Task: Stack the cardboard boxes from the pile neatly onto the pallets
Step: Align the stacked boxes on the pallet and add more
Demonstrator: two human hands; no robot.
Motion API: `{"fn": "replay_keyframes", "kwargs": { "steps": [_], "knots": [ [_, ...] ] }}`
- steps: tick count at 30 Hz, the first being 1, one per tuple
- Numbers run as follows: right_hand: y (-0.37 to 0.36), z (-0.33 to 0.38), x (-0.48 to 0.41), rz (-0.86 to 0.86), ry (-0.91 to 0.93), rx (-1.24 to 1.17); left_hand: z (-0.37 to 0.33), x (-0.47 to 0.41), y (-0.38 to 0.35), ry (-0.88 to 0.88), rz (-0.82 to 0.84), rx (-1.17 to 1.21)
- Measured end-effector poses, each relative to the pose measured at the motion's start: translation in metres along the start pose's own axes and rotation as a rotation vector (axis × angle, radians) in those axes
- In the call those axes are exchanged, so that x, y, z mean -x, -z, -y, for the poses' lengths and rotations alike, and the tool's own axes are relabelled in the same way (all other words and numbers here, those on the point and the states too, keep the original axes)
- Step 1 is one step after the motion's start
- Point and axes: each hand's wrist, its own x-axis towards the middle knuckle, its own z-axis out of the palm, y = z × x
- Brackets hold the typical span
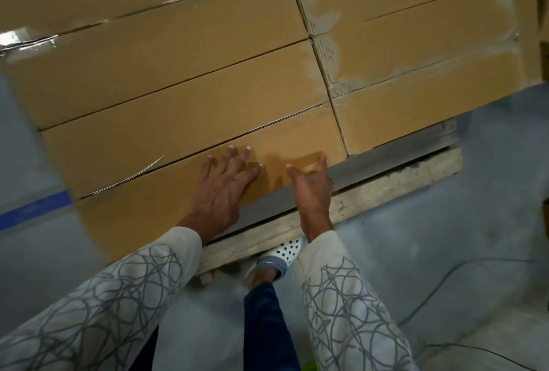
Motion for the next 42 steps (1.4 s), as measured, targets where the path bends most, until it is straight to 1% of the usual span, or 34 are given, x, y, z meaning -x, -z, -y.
{"fn": "replay_keyframes", "kwargs": {
  "steps": [4, 8, 14, 19, 23, 28, 32, 38, 40, 42],
  "knots": [
    [0.001, 0.000, -0.002, 0.034, 0.000, 0.076, -0.001, 0.000, 0.006, -0.005, 0.038, -0.023],
    [0.005, -0.002, 0.000, 0.085, -0.015, 0.051, -0.002, 0.002, 0.005, 0.010, 0.003, 0.016],
    [0.011, -0.004, 0.000, 0.048, -0.008, 0.096, -0.001, 0.009, 0.006, 0.032, -0.013, 0.062],
    [0.010, -0.009, 0.021, 0.028, 0.001, 0.115, 0.000, 0.027, 0.005, 0.045, -0.036, 0.117],
    [0.015, -0.014, 0.071, 0.059, 0.037, 0.145, -0.007, 0.064, 0.015, 0.049, -0.063, 0.163],
    [0.028, -0.006, 0.167, 0.093, -0.004, 0.226, -0.021, 0.138, 0.061, 0.054, 0.023, 0.182],
    [0.048, 0.017, 0.248, 0.087, 0.035, 0.182, -0.031, 0.202, 0.107, -0.001, -0.010, 0.195],
    [0.086, 0.043, 0.345, 0.028, 0.130, 0.091, -0.046, 0.267, 0.190, -0.057, 0.010, 0.169],
    [0.100, 0.042, 0.370, 0.010, 0.127, 0.076, -0.047, 0.284, 0.214, -0.065, 0.038, 0.196],
    [0.112, 0.036, 0.395, -0.009, 0.114, 0.010, -0.047, 0.297, 0.235, -0.059, 0.094, 0.235]
  ]
}}
